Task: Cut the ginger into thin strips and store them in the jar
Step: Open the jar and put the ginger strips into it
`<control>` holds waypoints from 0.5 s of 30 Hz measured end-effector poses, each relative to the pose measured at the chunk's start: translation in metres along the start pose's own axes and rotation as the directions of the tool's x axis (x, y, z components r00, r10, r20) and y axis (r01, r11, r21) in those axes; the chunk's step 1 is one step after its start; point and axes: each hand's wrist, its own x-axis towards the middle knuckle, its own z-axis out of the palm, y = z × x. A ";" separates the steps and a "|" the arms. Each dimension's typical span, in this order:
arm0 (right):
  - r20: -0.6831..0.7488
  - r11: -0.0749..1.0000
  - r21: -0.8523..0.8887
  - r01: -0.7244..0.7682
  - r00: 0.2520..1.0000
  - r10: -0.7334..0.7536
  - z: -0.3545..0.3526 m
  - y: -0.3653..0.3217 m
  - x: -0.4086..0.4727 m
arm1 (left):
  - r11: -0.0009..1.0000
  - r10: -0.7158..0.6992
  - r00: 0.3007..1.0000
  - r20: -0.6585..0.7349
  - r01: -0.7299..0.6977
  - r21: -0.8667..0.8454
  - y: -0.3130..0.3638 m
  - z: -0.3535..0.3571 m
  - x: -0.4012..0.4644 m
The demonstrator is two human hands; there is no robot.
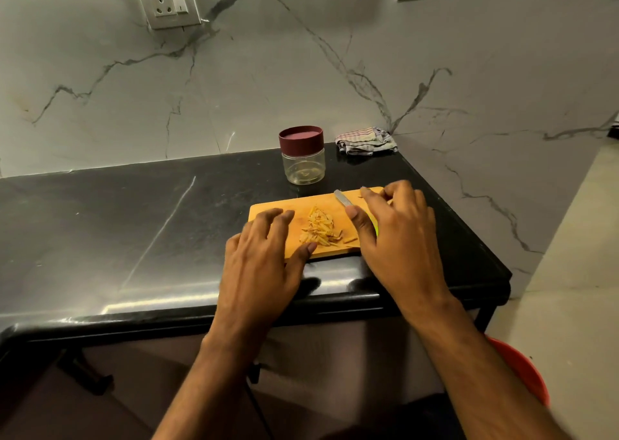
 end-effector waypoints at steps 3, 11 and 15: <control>-0.084 0.998 0.028 0.053 0.995 -0.051 0.001 0.004 0.016 | 0.996 -0.007 0.999 -0.047 0.003 -0.093 -0.002 -0.006 0.012; -0.151 0.987 0.108 0.118 0.983 -0.102 0.018 0.001 0.072 | 0.998 0.052 0.990 -0.134 -0.048 0.032 -0.032 0.007 0.095; -0.157 0.980 0.138 0.146 0.980 -0.124 0.032 0.002 0.118 | 0.986 -0.027 0.987 -0.155 0.001 -0.165 -0.052 0.026 0.128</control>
